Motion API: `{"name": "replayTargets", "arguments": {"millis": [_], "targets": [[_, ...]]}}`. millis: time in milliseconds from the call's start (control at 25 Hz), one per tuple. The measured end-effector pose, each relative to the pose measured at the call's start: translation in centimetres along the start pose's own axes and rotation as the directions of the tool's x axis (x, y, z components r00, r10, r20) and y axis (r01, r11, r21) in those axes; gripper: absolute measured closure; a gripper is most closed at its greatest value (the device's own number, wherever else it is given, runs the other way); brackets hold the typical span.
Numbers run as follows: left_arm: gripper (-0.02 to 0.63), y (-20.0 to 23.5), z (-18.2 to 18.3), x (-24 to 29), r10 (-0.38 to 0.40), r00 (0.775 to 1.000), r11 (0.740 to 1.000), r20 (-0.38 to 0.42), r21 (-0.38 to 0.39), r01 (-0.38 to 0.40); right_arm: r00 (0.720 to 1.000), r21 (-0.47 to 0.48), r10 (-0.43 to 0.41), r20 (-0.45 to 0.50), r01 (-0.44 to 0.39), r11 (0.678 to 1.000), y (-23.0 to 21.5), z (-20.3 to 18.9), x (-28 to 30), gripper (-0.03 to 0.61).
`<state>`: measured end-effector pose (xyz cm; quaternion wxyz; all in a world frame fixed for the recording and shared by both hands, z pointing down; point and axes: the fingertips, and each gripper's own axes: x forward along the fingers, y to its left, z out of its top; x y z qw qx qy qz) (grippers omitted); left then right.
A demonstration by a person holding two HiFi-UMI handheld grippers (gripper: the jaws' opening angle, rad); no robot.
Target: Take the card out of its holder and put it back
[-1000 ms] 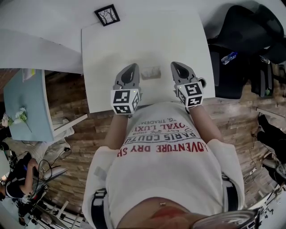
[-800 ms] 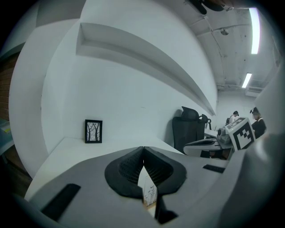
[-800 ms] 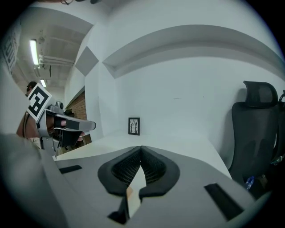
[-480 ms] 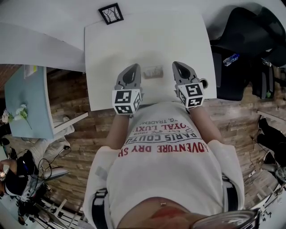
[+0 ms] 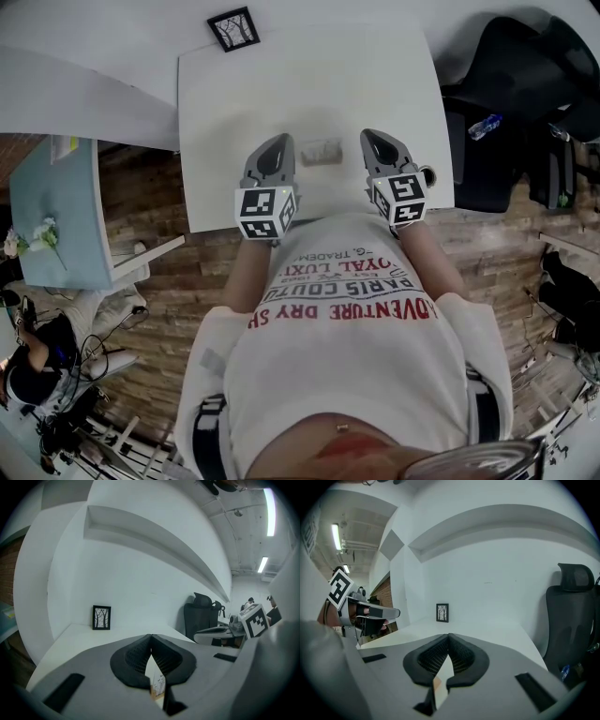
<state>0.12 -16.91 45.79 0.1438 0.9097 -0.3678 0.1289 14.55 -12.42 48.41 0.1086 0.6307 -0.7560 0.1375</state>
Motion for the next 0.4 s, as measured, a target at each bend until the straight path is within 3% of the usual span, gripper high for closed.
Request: {"name": "replayTargets", "arguments": {"millis": [400], "targets": [[0.589,-0.38,-0.12,0.32,-0.006,1.0,1.0,-0.008,-0.001,0.006,1.0,0.012,-0.01,-0.014,0.01,1.0,-0.4,-0.37,-0.09,0.554]]}}
